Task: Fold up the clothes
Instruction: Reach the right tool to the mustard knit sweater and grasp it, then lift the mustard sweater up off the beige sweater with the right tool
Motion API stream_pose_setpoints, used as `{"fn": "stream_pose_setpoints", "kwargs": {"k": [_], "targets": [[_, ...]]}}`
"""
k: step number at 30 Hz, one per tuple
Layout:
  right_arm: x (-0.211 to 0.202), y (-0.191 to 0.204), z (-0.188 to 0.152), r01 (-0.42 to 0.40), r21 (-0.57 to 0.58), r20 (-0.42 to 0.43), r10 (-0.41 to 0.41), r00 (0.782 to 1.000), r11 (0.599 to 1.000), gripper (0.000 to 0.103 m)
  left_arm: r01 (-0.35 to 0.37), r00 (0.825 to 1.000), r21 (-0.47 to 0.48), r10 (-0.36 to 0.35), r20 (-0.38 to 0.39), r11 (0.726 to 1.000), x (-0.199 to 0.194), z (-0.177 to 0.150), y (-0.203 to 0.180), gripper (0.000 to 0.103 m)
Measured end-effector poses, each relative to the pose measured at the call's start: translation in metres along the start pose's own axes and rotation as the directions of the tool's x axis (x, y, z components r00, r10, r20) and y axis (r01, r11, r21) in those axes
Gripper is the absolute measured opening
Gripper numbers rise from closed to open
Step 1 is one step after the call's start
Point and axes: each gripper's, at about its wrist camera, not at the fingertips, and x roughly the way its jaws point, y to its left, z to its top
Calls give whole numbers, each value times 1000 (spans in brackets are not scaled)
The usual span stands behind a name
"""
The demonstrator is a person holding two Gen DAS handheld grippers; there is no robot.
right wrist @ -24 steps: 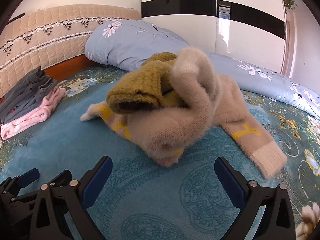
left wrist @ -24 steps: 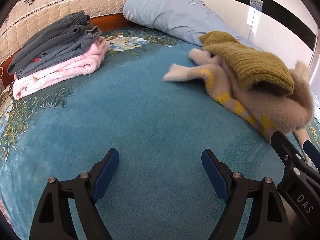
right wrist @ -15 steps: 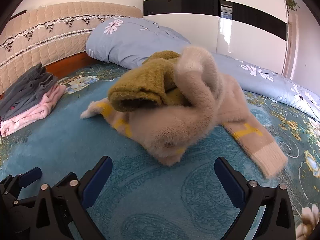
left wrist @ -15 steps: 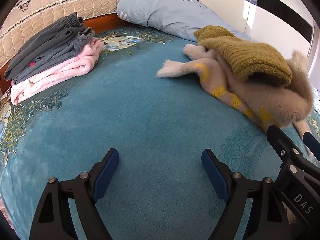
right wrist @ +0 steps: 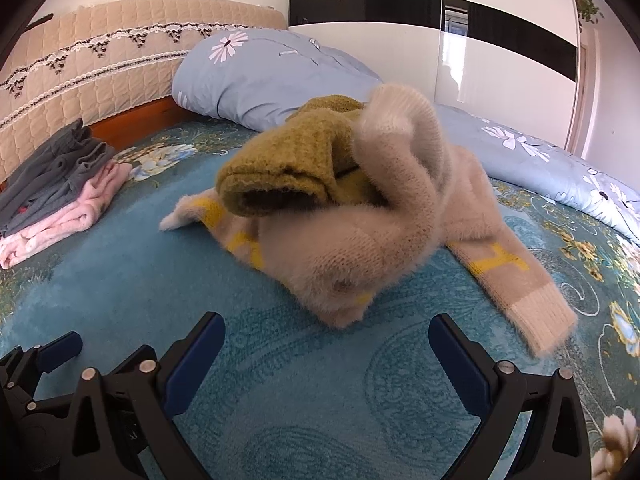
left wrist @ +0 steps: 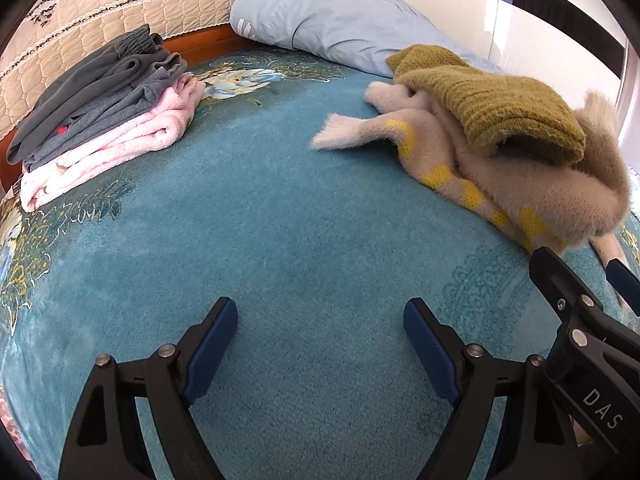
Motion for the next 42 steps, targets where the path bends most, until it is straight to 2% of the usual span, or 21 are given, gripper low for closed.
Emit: {"fn": "stream_pose_setpoints", "kwargs": {"k": [8, 12, 15, 18, 19, 21, 23, 25, 27, 29, 32, 33, 35, 37, 38, 39, 42], "targets": [[0, 0, -2, -13, 8, -1, 13, 1000, 1000, 103, 14, 1000, 2, -14, 3, 1000, -2, 1, 2, 86], [-13, -19, 8, -96, 81, 84, 89, 993, 992, 103, 90, 993, -31, -88, 73, 995, -22, 7, 16, 86], [-16, -35, 24, -77, 150, 108, 61, 992, 986, 103, 88, 988, -53, -80, 133, 995, -34, 15, 29, 86], [-13, -47, 44, -87, 210, 100, 67, 993, 974, 102, 96, 988, -73, -86, 131, 993, -31, 20, 38, 86], [-14, -46, 50, -69, 200, 94, 51, 994, 977, 100, 103, 989, -81, -94, 112, 991, -28, 21, 40, 86], [-20, -38, 65, -84, 194, 105, 65, 992, 977, 84, 115, 991, -95, -108, 77, 989, -22, 23, 43, 86], [-27, -27, 79, -117, 175, 121, 96, 988, 978, 82, 123, 991, -97, -116, 67, 988, -23, 21, 43, 86], [-31, -4, 82, -124, 82, 121, 113, 986, 989, 77, 128, 990, -100, -122, 65, 987, -24, 23, 45, 86], [-36, 20, 76, -99, -43, 132, 104, 986, 994, 65, 127, 991, -111, -121, 59, 986, -24, 26, 50, 87], [-32, 35, 69, -64, -140, 101, 79, 992, 988, 64, 122, 992, -136, -116, 52, 983, -23, 29, 59, 87], [-11, 49, 54, -59, -262, -23, 55, 998, 963, 64, 119, 993, -196, -111, 48, 973, -21, 33, 77, 87], [-6, 51, 50, -41, -300, -38, 31, 999, 953, 63, 117, 993, -217, -110, 47, 969, -20, 34, 83, 86], [5, 51, 51, 20, -355, -26, -32, 999, 935, 63, 119, 993, -259, -111, 47, 958, -20, 36, 93, 87], [16, 54, 59, 114, -388, 30, -111, 993, 915, 62, 123, 992, -287, -113, 49, 950, -18, 37, 98, 87], [25, 53, 65, 152, -394, 37, -149, 988, 906, 55, 126, 992, -292, -116, 49, 948, -17, 37, 100, 87], [33, 50, 71, 171, -392, 32, -172, 985, 904, 35, 129, 992, -292, -121, 46, 948, -16, 37, 100, 87], [42, 47, 95, 202, -333, 41, -200, 979, 921, 21, 137, 991, -283, -131, 43, 949, -15, 36, 98, 87]]}}
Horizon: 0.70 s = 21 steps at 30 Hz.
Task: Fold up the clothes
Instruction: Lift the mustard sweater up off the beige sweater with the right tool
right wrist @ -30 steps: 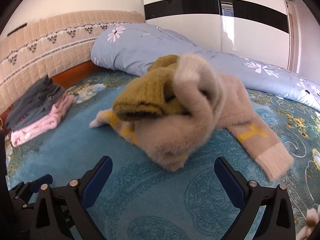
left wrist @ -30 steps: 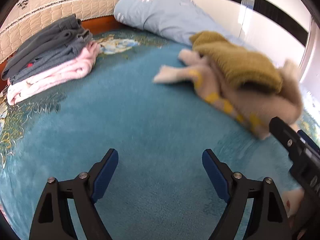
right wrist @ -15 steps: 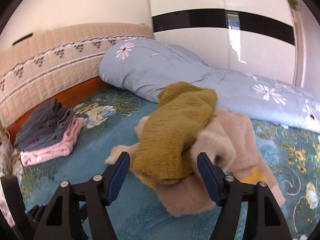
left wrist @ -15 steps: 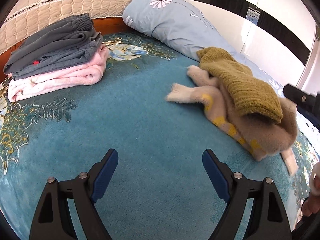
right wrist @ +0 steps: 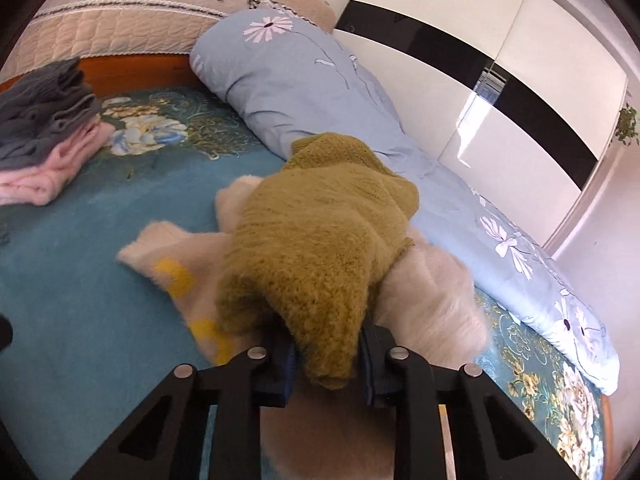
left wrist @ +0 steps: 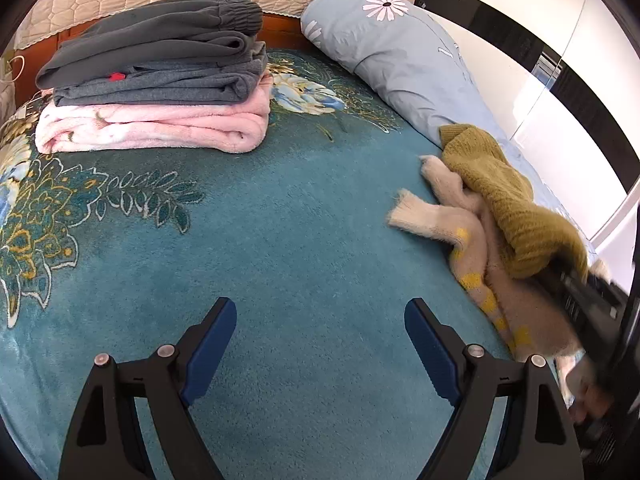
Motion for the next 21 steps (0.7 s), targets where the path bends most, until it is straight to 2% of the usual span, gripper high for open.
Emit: {"fn": "stream_pose_setpoints", "kwargs": {"k": [4, 7, 10, 12, 14, 17, 21], "targets": [[-19, -34, 41, -39, 183, 55, 29, 998, 982, 18, 12, 1000, 6, -12, -7, 1000, 1, -2, 0, 87], [-49, -71, 69, -65, 310, 125, 27, 992, 948, 16, 20, 1000, 11, -20, -9, 1000, 0, -6, 0, 86], [-89, -111, 90, -105, 411, 218, 14, 976, 906, 16, 34, 999, 31, -34, -1, 999, -3, -10, -3, 86], [-120, -137, 101, -136, 461, 285, -1, 958, 877, 16, 51, 999, 51, -51, 12, 997, -9, -13, -6, 86], [-155, -158, 108, -156, 478, 342, -20, 940, 865, 15, 71, 997, 67, -73, 26, 995, -16, -15, -8, 86], [-217, -182, 109, -159, 454, 426, -57, 903, 877, 15, 120, 991, 84, -125, 54, 989, -29, -20, -10, 87], [-303, -213, 95, -121, 415, 526, -130, 841, 902, 15, 163, 981, 111, -174, 88, 980, -44, -27, -12, 86]]}}
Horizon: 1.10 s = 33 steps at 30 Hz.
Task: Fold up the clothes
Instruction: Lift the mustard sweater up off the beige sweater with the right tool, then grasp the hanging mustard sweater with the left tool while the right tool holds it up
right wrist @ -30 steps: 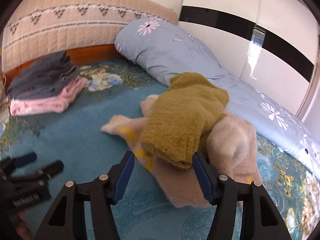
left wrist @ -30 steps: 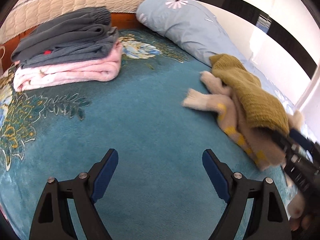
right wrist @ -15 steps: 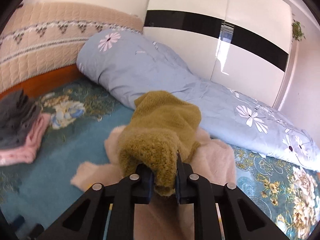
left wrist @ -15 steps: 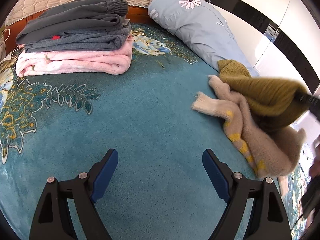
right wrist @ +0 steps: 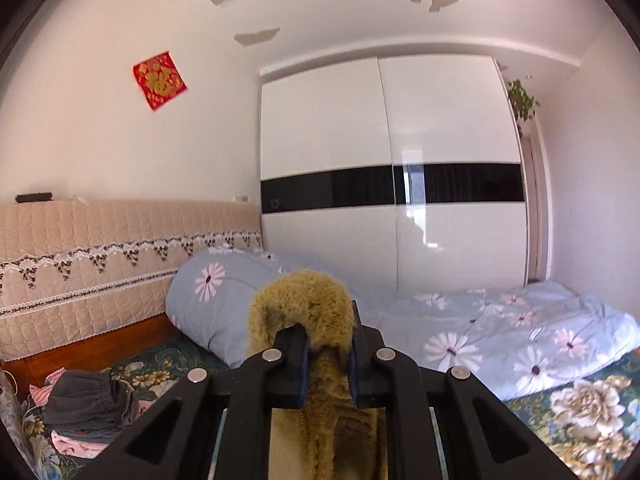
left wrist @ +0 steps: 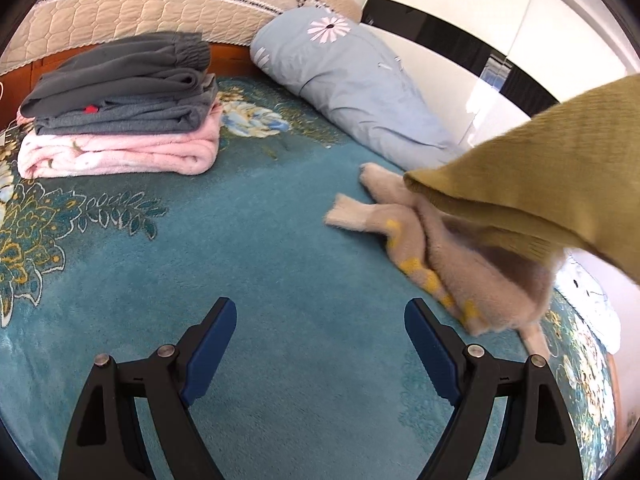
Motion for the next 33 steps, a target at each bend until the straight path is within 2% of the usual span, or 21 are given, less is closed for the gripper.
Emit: {"fn": "stream_pose_setpoints", "kwargs": {"k": [4, 9, 11, 13, 16, 19, 21, 23, 25, 26, 28, 30, 33], "targets": [[-66, -29, 43, 97, -48, 99, -92, 991, 994, 15, 36, 999, 28, -36, 17, 999, -8, -8, -7, 87], [-131, -62, 86, 231, -64, 181, -217, 959, 971, 15, 68, 997, 64, -70, 23, 996, -18, -20, -13, 87], [-141, -55, 91, 183, -114, 167, -163, 972, 976, 16, 86, 996, 63, -87, 20, 994, -20, -24, -12, 87], [-138, -35, 82, 135, -187, 126, -112, 986, 973, 16, 101, 995, 59, -102, 19, 993, -23, -27, -10, 87], [-113, 7, 43, 13, -293, 21, -7, 1000, 956, 16, 106, 994, 42, -107, 26, 993, -27, -30, -4, 87], [-86, 50, -23, -137, -352, -117, 101, 988, 926, 16, 124, 992, -4, -124, 31, 992, -31, -30, 8, 87], [-70, 73, -72, -235, -353, -216, 166, 962, 906, 16, 139, 990, -59, -137, 32, 989, -31, -29, 20, 87], [-47, 90, -121, -308, -320, -317, 205, 926, 896, 16, 151, 988, -107, -149, 30, 983, -31, -28, 29, 87], [-25, 104, -162, -338, -274, -392, 216, 894, 900, 16, 159, 987, -136, -157, 25, 978, -29, -27, 35, 87], [-13, 110, -181, -350, -251, -426, 222, 877, 903, 16, 161, 987, -143, -160, 22, 976, -28, -27, 36, 87], [11, 117, -208, -350, -194, -459, 230, 858, 917, 16, 161, 987, -143, -160, 19, 976, -27, -27, 36, 87], [23, 115, -228, -346, -109, -484, 254, 837, 932, 16, 163, 987, -143, -163, 16, 976, -27, -27, 36, 93], [41, 132, -250, -339, -96, -545, 236, 805, 936, 17, 167, 986, -147, -168, 9, 975, -25, -27, 37, 94]]}}
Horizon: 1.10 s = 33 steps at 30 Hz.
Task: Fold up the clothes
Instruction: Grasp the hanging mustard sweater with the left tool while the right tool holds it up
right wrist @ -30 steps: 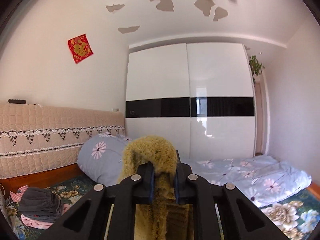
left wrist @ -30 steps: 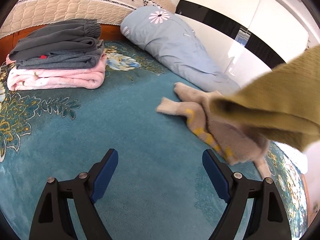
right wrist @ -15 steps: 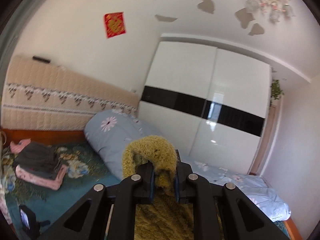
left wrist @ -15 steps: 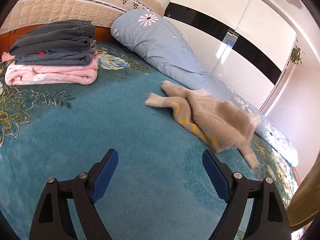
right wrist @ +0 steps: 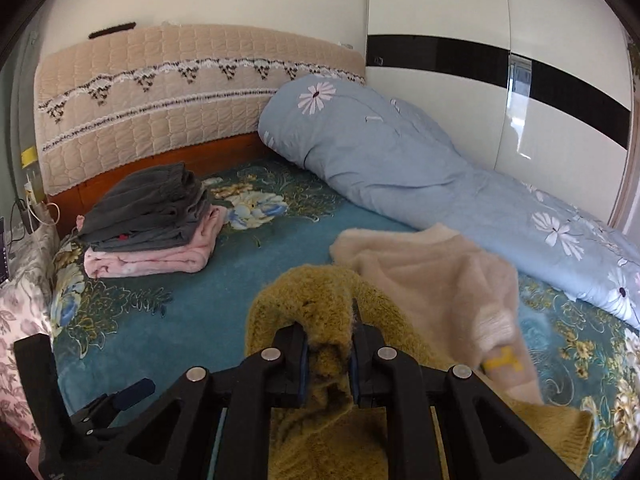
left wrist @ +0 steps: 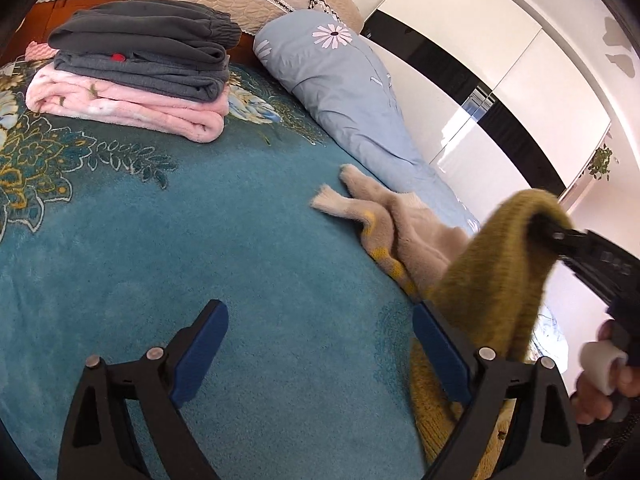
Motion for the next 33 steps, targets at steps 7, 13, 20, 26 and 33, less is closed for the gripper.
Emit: {"fn": "stream_pose_setpoints", "kwargs": {"k": [7, 13, 20, 26, 33], "targets": [[6, 0, 10, -54, 20, -106, 55, 993, 998, 29, 13, 1000, 6, -13, -22, 1000, 4, -2, -1, 95], [-47, -27, 12, -60, -10, -43, 60, 997, 998, 61, 24, 1000, 49, -23, -18, 998, 4, -5, -11, 95], [-89, -90, -43, 12, 54, -84, -8, 996, 998, 64, 37, 999, 136, -32, -41, 990, 6, -12, -27, 95], [-94, -163, -118, 150, 279, -211, -91, 973, 948, 64, 97, 992, 233, -75, -105, 967, 9, -24, -51, 99], [-92, -217, -190, 53, 697, -198, 121, 973, 715, 63, 80, 973, 130, -49, -227, 988, 24, -31, -58, 99]]}}
